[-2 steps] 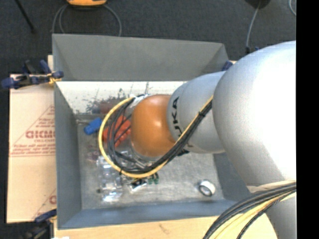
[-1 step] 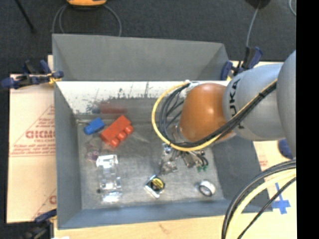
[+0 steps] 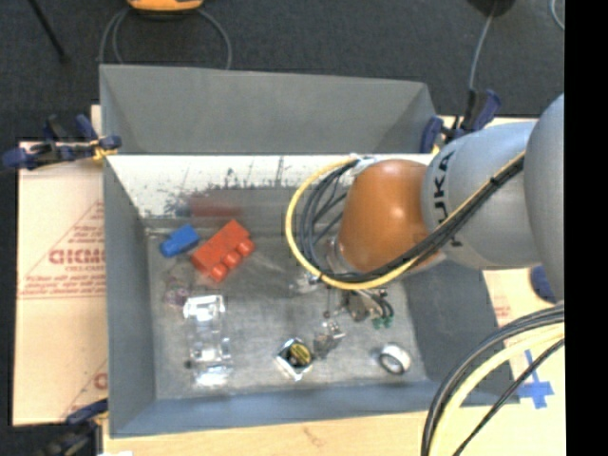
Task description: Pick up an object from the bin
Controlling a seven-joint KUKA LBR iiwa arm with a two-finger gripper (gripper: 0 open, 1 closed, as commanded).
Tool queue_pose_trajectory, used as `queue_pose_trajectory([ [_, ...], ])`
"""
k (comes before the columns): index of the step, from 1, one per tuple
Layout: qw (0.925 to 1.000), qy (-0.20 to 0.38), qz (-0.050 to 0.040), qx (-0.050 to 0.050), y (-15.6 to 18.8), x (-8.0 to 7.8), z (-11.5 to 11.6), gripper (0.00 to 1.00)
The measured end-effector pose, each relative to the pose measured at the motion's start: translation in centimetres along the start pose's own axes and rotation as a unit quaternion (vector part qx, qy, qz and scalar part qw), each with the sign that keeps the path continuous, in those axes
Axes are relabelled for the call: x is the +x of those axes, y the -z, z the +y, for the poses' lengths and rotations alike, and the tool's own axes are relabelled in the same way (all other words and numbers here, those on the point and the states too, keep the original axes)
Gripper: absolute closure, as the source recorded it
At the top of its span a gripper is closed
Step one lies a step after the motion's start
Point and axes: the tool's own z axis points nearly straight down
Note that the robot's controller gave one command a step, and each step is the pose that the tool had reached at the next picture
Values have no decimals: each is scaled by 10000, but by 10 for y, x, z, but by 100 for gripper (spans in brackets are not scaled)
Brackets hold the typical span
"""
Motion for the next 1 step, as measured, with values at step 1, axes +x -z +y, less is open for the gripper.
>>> queue_pose_trajectory([
  [1, 9996, -272, -105, 20, -18, 37, 36, 0],
])
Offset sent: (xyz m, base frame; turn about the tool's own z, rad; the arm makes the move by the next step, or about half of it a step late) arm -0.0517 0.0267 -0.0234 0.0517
